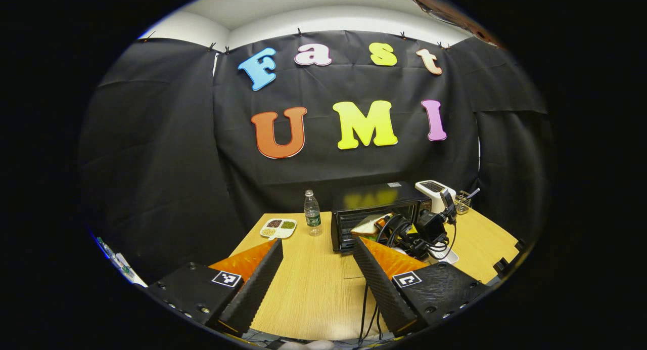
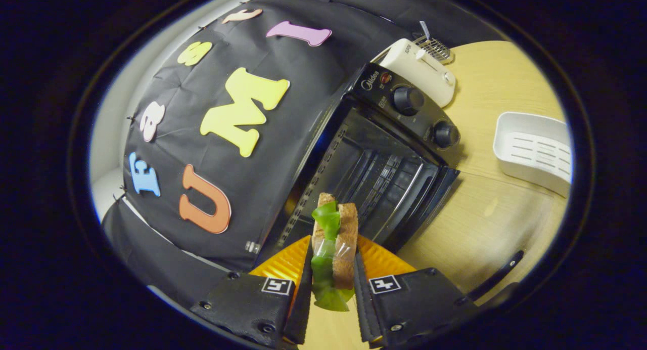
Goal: Open the electric oven with the left hand, put the food in, and close the electric oven.
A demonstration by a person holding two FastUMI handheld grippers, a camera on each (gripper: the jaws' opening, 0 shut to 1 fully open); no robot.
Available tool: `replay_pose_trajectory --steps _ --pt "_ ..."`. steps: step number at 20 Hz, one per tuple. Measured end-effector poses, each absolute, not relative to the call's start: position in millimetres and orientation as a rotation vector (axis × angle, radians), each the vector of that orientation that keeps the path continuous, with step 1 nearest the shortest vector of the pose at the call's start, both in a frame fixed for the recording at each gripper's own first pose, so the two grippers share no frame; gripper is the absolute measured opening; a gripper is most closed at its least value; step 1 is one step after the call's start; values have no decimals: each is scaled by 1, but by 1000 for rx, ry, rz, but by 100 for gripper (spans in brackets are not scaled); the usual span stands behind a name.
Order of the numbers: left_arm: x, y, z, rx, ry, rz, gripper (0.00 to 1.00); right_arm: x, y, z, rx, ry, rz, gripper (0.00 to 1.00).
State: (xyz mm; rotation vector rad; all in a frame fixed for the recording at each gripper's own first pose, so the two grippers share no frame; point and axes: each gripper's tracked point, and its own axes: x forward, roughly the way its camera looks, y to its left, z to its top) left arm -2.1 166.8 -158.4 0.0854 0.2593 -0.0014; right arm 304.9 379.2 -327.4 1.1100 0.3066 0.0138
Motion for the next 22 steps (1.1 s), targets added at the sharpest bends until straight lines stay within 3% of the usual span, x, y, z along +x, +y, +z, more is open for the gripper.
replay_pose_trajectory --steps 3,4,5,6,7,8,11,12,13,15,16,17,21,22 --pt "6 166 -161 81 264 -7 93 329 379 -340 1104 322 -5 42" --pt "10 166 -161 79 259 -8 93 336 379 -341 1106 318 -10 33" --pt "12 165 -161 75 258 -9 93 343 379 -344 1109 316 -16 42" --pt "13 163 -163 72 261 -12 93 349 380 -344 1121 317 -18 33" --pt "14 162 -166 72 267 -14 93 353 379 -347 1122 323 -27 33" --pt "14 162 -167 73 274 -16 93 357 377 -350 1111 319 -45 43" --pt "15 163 -166 74 273 -12 93 363 375 -355 1044 341 -57 50" --pt "16 163 -165 73 272 -9 93 364 369 -356 1027 339 -76 52" --pt "16 162 -166 67 275 -9 93 364 364 -361 990 350 -97 45" --pt "17 159 -167 44 283 -11 93 362 361 -366 894 384 -106 60" --pt "18 158 -167 34 279 -15 93 362 360 -363 842 387 -89 80" --pt "20 157 -165 31 274 -17 93 359 357 -361 782 390 -98 92" --pt "23 153 -159 22 254 -21 93 351 330 -344 602 347 -133 100" --pt "23 153 -158 23 253 -18 93 348 326 -342 572 350 -126 88"
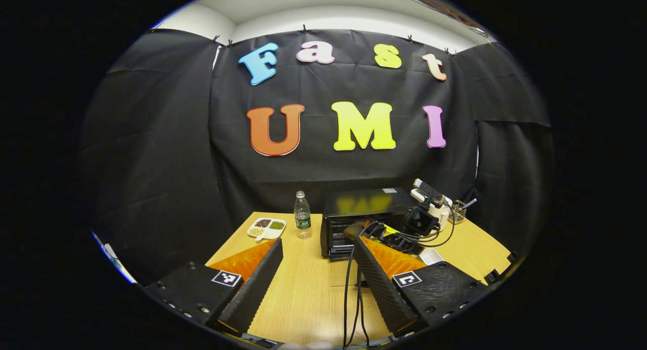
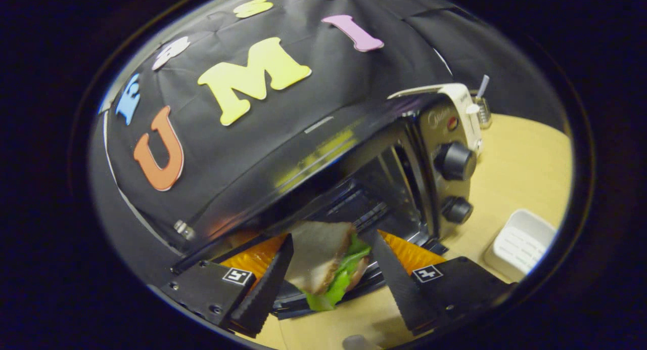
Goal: Open the electric oven with the left hand, put the food in, and close the electric oven.
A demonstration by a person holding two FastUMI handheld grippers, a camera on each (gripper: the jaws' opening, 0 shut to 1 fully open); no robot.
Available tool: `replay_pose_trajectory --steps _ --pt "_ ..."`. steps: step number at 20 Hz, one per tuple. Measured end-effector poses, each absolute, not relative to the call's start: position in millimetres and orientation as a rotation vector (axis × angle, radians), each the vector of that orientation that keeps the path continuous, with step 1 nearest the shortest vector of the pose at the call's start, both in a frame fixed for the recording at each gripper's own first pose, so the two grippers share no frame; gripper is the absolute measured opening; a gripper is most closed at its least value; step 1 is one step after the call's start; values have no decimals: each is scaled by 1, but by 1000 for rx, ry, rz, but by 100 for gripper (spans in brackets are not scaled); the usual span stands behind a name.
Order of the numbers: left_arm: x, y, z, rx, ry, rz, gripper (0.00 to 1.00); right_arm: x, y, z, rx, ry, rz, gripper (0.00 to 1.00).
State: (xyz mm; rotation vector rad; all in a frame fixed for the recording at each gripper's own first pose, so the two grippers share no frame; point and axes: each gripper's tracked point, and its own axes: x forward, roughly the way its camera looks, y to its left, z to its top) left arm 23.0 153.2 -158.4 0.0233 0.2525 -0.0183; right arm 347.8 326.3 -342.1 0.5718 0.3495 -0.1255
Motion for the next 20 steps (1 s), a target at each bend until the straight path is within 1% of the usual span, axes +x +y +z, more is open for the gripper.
replay_pose_trajectory --steps 1,3,4,5,7,8,9,10,11,12,13,14,15,16,18,19,20 --pt "22 154 -157 27 248 -16 93 344 324 -340 563 357 -117 100" --pt "22 157 -155 20 242 -3 93 331 315 -327 507 351 -94 100" --pt "21 157 -153 9 240 3 93 318 306 -319 449 350 -97 88" --pt "20 156 -149 0 235 5 93 306 295 -305 403 329 -91 100" --pt "20 155 -141 -2 219 9 93 284 286 -272 327 290 -45 100" --pt "21 155 -141 7 218 19 93 271 278 -253 268 261 -27 89" --pt "20 156 -142 14 223 27 93 260 269 -236 216 242 -2 89" --pt "19 155 -141 14 221 33 93 249 260 -222 161 226 19 100" --pt "18 153 -140 9 216 36 93 241 246 -210 113 209 30 100" --pt "19 150 -138 7 205 37 93 232 232 -197 80 186 31 89" --pt "18 151 -137 11 196 46 93 225 222 -184 62 165 44 100" --pt "18 149 -139 19 197 51 93 218 214 -175 47 155 51 100" --pt "18 149 -142 26 191 65 93 212 200 -166 30 148 47 90" --pt "20 147 -145 31 192 76 93 205 187 -158 23 137 43 100" --pt "23 139 -153 40 191 88 93 193 165 -142 25 120 42 100" --pt "26 136 -162 47 200 94 93 187 155 -137 34 119 48 90" --pt "28 131 -169 50 207 95 93 181 146 -133 33 123 54 100"
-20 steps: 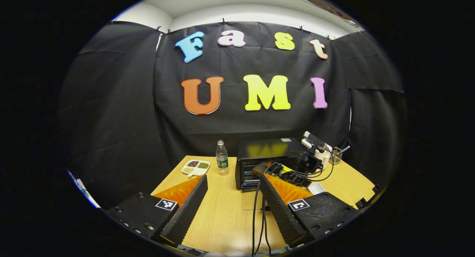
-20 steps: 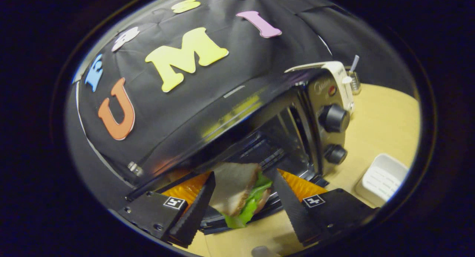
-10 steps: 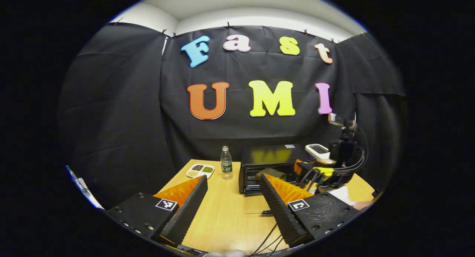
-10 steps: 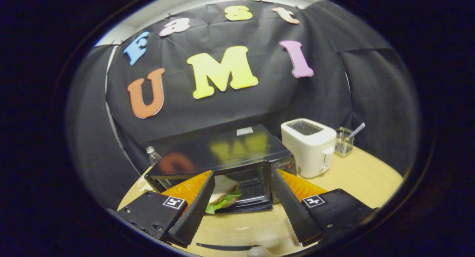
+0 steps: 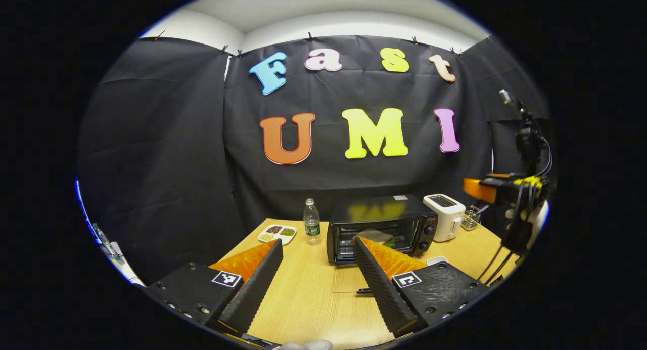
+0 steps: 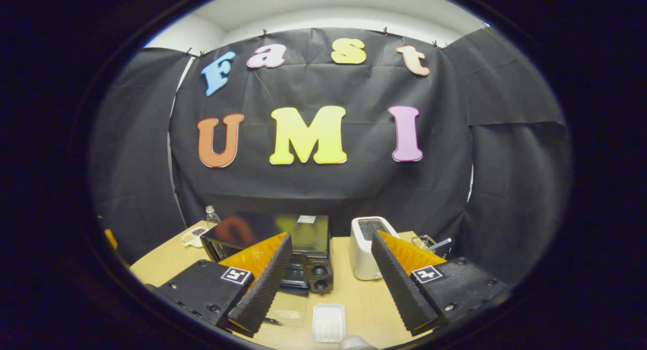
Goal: Open the electric oven with the left hand, put the food in, and close the electric oven.
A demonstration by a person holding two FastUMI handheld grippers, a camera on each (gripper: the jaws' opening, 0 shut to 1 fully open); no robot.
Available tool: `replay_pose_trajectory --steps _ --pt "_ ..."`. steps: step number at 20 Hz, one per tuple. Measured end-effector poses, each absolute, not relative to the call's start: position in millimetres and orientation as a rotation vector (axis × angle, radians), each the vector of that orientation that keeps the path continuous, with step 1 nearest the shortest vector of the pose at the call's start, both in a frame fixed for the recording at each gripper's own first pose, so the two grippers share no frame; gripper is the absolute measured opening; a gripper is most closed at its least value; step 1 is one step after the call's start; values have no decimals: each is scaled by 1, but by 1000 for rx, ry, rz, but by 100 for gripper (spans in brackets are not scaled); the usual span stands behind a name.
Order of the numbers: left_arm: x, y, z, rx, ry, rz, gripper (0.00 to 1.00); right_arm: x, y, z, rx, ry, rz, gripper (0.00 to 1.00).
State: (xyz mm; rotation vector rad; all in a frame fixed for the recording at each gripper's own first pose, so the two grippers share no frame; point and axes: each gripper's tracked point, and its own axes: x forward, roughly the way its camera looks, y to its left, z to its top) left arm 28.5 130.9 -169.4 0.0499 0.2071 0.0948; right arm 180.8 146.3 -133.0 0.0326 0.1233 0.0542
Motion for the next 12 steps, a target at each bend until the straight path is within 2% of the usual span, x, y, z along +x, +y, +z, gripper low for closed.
replay_pose_trajectory --steps 2,3,4,5,6,7,8,9,10,11,12 --pt "36 119 -191 56 224 95 93 165 126 -125 25 133 62 100" --pt "40 113 -204 62 235 90 93 157 114 -121 20 130 59 90" --pt "44 107 -219 56 261 94 93 151 105 -115 15 129 64 100" --pt "45 100 -237 33 289 86 93 145 95 -112 8 134 64 100" --pt "47 94 -253 10 317 88 93 140 86 -110 3 137 62 90" --pt "52 88 -264 -1 336 88 93 134 78 -108 -2 142 56 100" --pt "59 83 -278 1 350 87 93 130 68 -104 -10 140 47 90" --pt "62 77 -288 5 364 82 93 126 60 -100 -14 137 37 90" --pt "66 70 -299 8 377 73 93 124 52 -95 -25 132 29 100" --pt "68 62 -312 9 390 63 93 120 46 -94 -42 132 24 90" --pt "69 55 -323 7 410 55 93 118 40 -93 -56 134 22 100"
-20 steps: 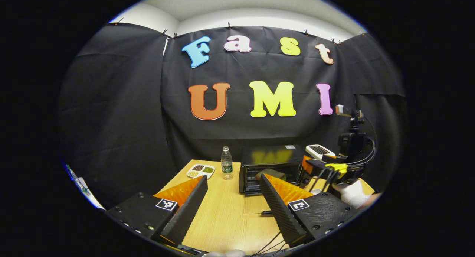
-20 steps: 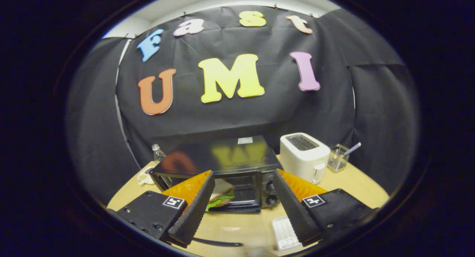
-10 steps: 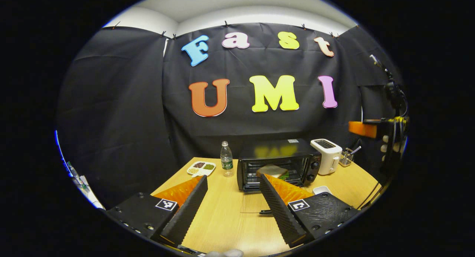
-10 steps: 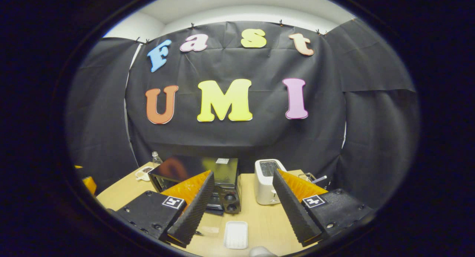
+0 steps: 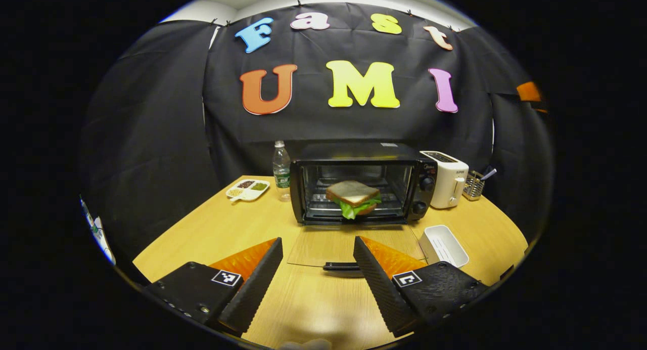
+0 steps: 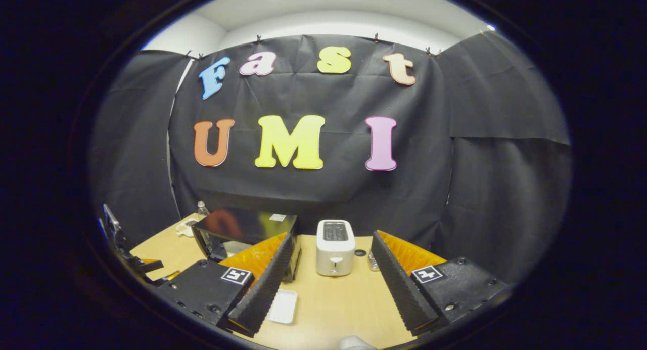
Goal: Open the electric oven with the left hand, put the food in, and close the electric oven.
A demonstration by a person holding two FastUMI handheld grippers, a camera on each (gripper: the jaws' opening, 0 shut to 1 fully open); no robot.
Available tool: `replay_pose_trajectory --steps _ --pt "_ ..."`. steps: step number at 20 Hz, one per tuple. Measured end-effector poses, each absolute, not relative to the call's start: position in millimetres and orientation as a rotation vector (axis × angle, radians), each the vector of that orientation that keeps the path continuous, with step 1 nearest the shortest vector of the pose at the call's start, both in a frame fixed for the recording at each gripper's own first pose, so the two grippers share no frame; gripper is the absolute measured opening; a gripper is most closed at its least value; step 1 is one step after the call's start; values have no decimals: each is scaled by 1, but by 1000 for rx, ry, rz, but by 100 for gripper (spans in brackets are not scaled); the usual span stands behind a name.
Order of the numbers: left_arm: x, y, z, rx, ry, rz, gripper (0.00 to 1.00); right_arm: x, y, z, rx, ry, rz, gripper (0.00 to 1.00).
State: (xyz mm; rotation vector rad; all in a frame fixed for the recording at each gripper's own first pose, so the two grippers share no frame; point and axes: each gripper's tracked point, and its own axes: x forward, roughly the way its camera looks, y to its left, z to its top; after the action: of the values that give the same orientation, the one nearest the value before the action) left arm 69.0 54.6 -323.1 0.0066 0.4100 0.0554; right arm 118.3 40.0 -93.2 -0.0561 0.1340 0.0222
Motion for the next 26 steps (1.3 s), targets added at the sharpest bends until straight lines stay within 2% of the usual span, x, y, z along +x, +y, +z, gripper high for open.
replay_pose_trajectory --steps 2,3,4,5,6,9,10,11,12,13,14,15,18,19,20,26 --pt "72 39 -345 14 429 26 93 116 30 -95 -64 148 18 100" --pt "71 31 -358 12 448 13 93 116 27 -95 -61 153 18 90" --pt "70 21 -370 7 470 -3 93 115 25 -95 -63 161 17 100" --pt "68 16 -381 7 490 -14 93 113 23 -96 -68 164 16 91" --pt "68 10 -392 8 506 -21 93 113 22 -96 -73 166 15 100" --pt "70 1 -420 -5 556 -35 93 115 26 -99 -99 176 22 100" --pt "72 0 -427 -7 568 -37 93 115 28 -101 -105 183 24 90" --pt "74 2 -433 -7 576 -32 93 116 30 -104 -109 191 28 91" --pt "77 3 -439 -6 587 -29 93 117 33 -106 -111 199 32 100" --pt "79 4 -442 -8 592 -25 93 118 35 -108 -111 205 37 92" --pt "80 4 -445 -9 599 -27 93 120 37 -110 -107 214 40 92" --pt "83 4 -447 -7 599 -27 93 122 38 -110 -110 214 40 100" --pt "88 3 -454 -6 610 -29 93 125 40 -113 -107 228 39 100" --pt "89 2 -457 -8 616 -35 93 126 38 -116 -101 236 36 92" --pt "87 1 -459 -8 630 -38 93 126 37 -117 -98 242 33 100" --pt "89 0 -452 -9 617 -55 93 129 34 -118 -103 249 30 100"
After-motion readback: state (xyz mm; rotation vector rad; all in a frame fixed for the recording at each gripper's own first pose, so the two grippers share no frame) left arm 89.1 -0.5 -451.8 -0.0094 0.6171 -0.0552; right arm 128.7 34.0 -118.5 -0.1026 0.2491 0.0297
